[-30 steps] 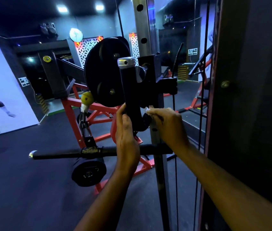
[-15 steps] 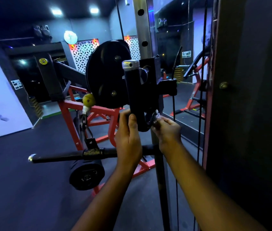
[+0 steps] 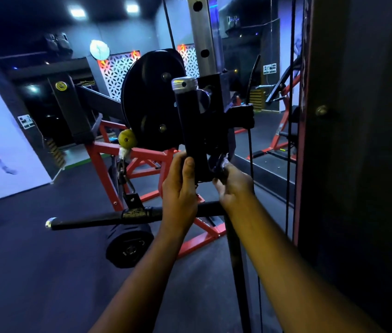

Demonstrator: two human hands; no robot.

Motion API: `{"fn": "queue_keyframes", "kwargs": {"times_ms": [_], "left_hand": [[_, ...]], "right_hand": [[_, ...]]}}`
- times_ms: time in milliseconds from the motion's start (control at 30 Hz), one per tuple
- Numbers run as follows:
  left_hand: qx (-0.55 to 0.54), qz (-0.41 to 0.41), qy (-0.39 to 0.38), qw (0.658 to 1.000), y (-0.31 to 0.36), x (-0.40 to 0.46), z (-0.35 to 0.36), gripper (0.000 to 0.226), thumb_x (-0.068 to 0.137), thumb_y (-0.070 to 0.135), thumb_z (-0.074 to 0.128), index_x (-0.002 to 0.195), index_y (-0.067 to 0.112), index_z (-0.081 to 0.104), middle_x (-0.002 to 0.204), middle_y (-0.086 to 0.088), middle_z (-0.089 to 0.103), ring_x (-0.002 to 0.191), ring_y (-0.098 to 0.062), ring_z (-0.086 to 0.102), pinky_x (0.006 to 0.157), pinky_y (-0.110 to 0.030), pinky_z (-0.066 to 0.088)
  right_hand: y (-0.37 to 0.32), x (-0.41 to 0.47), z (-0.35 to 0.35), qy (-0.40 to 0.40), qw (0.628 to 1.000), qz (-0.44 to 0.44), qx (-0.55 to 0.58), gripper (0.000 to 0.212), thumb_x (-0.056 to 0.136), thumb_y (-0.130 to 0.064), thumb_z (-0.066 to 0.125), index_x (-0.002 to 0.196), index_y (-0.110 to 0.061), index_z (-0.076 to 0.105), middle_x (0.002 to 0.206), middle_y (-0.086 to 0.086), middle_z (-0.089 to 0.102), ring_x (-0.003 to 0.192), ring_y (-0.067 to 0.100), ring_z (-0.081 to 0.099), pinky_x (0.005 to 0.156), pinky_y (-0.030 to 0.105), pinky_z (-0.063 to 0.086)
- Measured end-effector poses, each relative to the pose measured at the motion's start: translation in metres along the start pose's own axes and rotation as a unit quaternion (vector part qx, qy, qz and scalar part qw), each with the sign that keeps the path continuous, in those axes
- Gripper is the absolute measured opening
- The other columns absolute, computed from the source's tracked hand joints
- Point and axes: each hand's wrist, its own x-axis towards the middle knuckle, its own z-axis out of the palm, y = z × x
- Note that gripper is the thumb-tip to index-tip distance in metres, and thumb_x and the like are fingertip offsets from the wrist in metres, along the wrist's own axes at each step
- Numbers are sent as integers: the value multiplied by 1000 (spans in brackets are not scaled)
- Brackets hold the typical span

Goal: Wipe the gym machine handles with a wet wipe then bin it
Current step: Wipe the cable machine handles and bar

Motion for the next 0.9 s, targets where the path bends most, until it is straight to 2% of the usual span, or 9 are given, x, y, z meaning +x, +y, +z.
{"fn": "queue_keyframes", "kwargs": {"times_ms": [167, 233, 333, 433, 533, 667, 800, 833, 900], "left_hand": [[-13, 6, 0, 1000, -2, 0, 2, 28, 110, 25, 34, 112, 6, 54, 93, 8, 55, 83, -8, 56, 76, -20, 46], [-15, 2, 2, 1000, -4, 1, 3, 31, 111, 28, 34, 113, 5, 54, 94, 7, 56, 85, -9, 57, 77, -21, 47], [-16, 1, 7, 1000, -5, 0, 4, 39, 108, 34, 34, 117, 1, 54, 97, 3, 57, 88, -11, 58, 78, -22, 48], [-13, 2, -4, 1000, -5, -1, 1, 37, 110, 29, 34, 119, -1, 53, 99, -2, 57, 90, -14, 59, 80, -22, 48], [-4, -6, -15, 1000, -2, 1, -3, 34, 110, 26, 36, 120, -1, 54, 100, -4, 58, 90, -13, 60, 79, -21, 48], [-18, -18, -36, 999, 3, -1, -5, 34, 109, 24, 35, 122, -2, 53, 99, 2, 57, 89, -7, 58, 78, -20, 49], [-46, -7, -121, 992, 1, 0, -27, 34, 111, 18, 32, 134, 2, 51, 121, -6, 62, 118, -22, 61, 101, -42, 52], [-50, 0, -143, 988, -1, 1, -34, 35, 111, 16, 31, 138, 2, 51, 128, -8, 61, 125, -24, 59, 106, -42, 49], [-20, 7, -171, 985, -9, 1, -48, 37, 112, 14, 32, 141, 5, 52, 135, -6, 61, 129, -19, 57, 107, -36, 48]], "right_hand": [[9, -27, -20, -32, 996, -12, -80, 13, 99, -7, 56, 103, -15, 66, 111, 17, 70, 97, 27, 73, 87, 36, 60], [7, -20, -17, -26, 997, -11, -65, 16, 99, -4, 55, 107, -12, 66, 115, 19, 68, 97, 27, 72, 84, 34, 61], [2, -1, -5, 15, 1000, -21, -14, 23, 98, 3, 55, 117, -3, 66, 119, 22, 66, 99, 30, 70, 71, 30, 63], [8, 12, 3, 43, 998, -43, -13, 17, 98, 1, 57, 109, -7, 66, 115, 19, 67, 96, 28, 70, 60, 25, 61], [12, 14, 9, 58, 997, -43, 0, 15, 98, -4, 59, 111, -8, 66, 115, 17, 69, 97, 26, 71, 63, 26, 60], [16, 10, 9, 44, 997, 16, 55, 25, 97, -11, 62, 121, -4, 63, 113, 17, 71, 95, 23, 72, 67, 26, 61], [32, -9, -5, 34, 996, 46, 73, 30, 98, -17, 61, 126, -6, 59, 117, 19, 69, 105, 26, 70, 56, 24, 59], [36, -15, -9, 32, 996, 47, 70, 28, 98, -16, 60, 124, -5, 59, 116, 20, 69, 104, 27, 71, 54, 23, 59], [40, -21, -5, 29, 997, 22, 62, 23, 99, -11, 59, 120, -4, 62, 112, 21, 70, 96, 26, 73, 61, 26, 61]]}}
